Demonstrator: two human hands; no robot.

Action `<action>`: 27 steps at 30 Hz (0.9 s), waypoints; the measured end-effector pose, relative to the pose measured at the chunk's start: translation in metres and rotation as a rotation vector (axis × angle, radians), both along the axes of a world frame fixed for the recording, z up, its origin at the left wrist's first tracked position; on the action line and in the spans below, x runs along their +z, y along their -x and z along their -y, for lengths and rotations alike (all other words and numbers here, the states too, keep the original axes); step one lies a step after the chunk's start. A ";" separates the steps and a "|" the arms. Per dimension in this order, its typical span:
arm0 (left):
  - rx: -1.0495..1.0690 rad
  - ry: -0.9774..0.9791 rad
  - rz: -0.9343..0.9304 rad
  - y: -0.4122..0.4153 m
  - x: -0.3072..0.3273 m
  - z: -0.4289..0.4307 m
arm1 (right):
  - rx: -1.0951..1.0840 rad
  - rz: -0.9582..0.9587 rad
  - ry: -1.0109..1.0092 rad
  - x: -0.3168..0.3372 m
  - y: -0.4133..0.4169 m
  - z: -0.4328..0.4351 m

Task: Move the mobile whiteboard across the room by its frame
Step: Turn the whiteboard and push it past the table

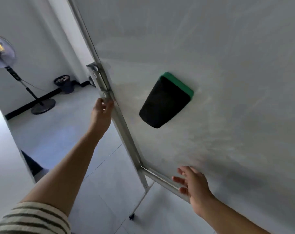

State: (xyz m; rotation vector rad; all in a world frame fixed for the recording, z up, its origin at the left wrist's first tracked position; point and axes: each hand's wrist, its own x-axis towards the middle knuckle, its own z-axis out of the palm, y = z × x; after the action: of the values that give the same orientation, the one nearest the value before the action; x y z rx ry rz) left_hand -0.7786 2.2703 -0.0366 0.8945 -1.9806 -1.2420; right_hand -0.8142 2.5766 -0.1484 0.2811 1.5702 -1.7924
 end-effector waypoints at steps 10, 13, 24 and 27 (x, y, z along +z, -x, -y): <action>-0.522 0.102 0.111 0.133 0.017 0.052 | -0.445 -0.094 -0.041 -0.002 0.071 0.090; -0.639 0.128 0.138 0.175 0.020 0.058 | -0.442 -0.142 -0.095 -0.002 0.092 0.108; -1.007 0.113 0.205 0.332 0.034 0.071 | -0.177 -0.598 -0.429 -0.016 0.239 0.215; -1.147 0.071 0.264 0.369 0.043 0.078 | -0.160 -0.668 -0.451 -0.011 0.275 0.235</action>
State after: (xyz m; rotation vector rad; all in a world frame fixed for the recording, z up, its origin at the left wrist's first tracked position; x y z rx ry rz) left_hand -1.1480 2.1921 0.0068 -0.2511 -2.8499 -1.6321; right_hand -1.0890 2.3419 -0.1598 0.0030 2.4904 -1.7234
